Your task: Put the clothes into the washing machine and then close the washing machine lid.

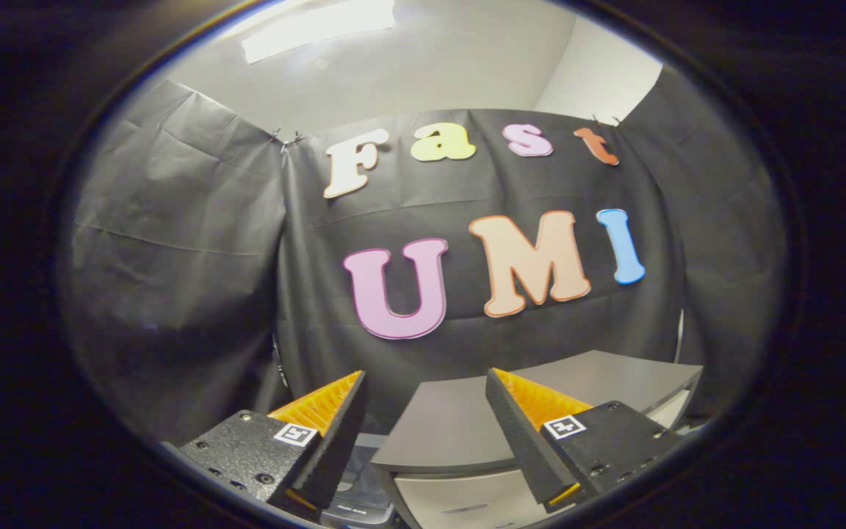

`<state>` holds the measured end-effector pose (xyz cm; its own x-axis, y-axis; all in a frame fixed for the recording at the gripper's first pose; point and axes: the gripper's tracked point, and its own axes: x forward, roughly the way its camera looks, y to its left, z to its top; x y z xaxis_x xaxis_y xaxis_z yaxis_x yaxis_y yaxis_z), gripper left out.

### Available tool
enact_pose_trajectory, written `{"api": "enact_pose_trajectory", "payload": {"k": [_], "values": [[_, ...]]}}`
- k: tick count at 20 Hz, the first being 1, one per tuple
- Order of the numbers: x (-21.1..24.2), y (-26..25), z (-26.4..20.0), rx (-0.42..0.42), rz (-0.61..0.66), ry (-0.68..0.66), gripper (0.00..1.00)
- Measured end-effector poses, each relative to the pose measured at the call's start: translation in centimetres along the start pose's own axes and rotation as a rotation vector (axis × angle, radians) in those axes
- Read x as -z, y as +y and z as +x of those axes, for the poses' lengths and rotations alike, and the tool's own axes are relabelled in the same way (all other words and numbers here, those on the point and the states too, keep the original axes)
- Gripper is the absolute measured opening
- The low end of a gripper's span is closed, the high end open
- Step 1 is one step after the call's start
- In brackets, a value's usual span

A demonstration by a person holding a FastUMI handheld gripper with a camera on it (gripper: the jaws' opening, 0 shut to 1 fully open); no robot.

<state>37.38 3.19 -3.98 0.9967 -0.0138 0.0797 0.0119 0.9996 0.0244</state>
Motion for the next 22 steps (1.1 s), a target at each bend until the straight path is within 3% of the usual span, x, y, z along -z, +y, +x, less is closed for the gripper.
{"api": "enact_pose_trajectory", "payload": {"k": [5,12,18,22], "values": [[1.3,-3.8,-2.1,0.065,-0.010,-0.019,0.96],[1.7,-5.8,-4.6,0.087,-0.096,-0.089,0.96],[2.2,-5.1,-5.8,0.045,-0.282,-0.152,0.97],[4.7,-4.5,-7.9,0.010,-0.295,-0.133,0.97]]}}
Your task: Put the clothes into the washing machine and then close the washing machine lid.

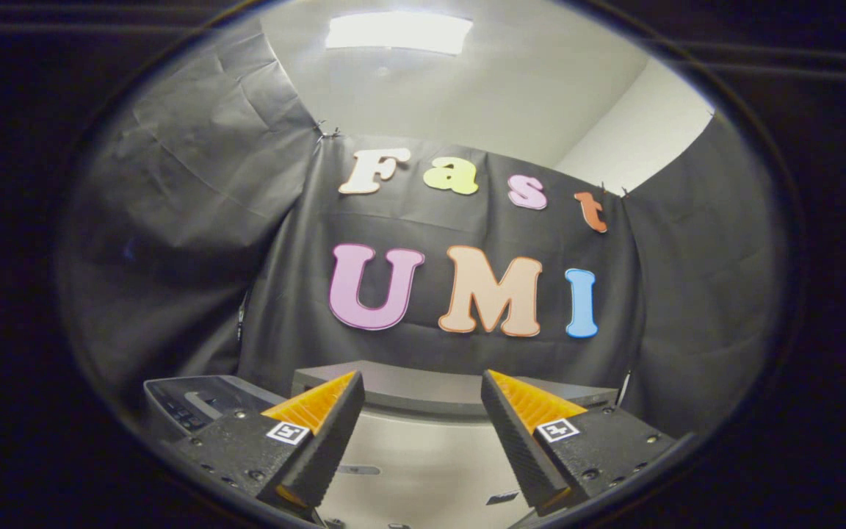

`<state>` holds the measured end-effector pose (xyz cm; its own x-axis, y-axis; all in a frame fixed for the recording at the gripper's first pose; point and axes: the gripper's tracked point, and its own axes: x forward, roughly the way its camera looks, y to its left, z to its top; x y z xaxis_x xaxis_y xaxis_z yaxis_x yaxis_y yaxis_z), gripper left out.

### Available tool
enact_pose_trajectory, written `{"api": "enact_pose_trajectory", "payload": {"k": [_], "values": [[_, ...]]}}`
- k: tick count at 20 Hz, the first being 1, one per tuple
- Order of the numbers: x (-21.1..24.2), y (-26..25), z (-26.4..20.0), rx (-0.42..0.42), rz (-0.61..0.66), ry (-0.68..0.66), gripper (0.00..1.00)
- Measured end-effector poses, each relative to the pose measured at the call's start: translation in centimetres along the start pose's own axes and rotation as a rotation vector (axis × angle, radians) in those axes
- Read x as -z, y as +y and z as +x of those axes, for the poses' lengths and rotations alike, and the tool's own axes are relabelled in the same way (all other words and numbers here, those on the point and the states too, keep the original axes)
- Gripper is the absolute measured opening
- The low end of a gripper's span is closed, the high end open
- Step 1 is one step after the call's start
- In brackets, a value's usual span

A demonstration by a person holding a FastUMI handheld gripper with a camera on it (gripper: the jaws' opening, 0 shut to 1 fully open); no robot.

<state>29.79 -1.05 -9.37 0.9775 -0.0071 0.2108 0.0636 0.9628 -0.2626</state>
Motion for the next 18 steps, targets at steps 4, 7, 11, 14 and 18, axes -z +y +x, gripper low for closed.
{"api": "enact_pose_trajectory", "payload": {"k": [4,7,11,14,18], "values": [[1.7,1.0,-1.8,-0.049,0.031,-0.001,0.96],[3.1,1.3,-3.3,-0.090,0.023,-0.012,0.96],[5.8,1.1,-5.5,-0.125,0.000,0.014,0.97],[8.9,1.0,-7.3,-0.137,0.019,0.097,0.97],[12.8,0.9,-10.1,-0.124,0.065,0.200,0.97]]}}
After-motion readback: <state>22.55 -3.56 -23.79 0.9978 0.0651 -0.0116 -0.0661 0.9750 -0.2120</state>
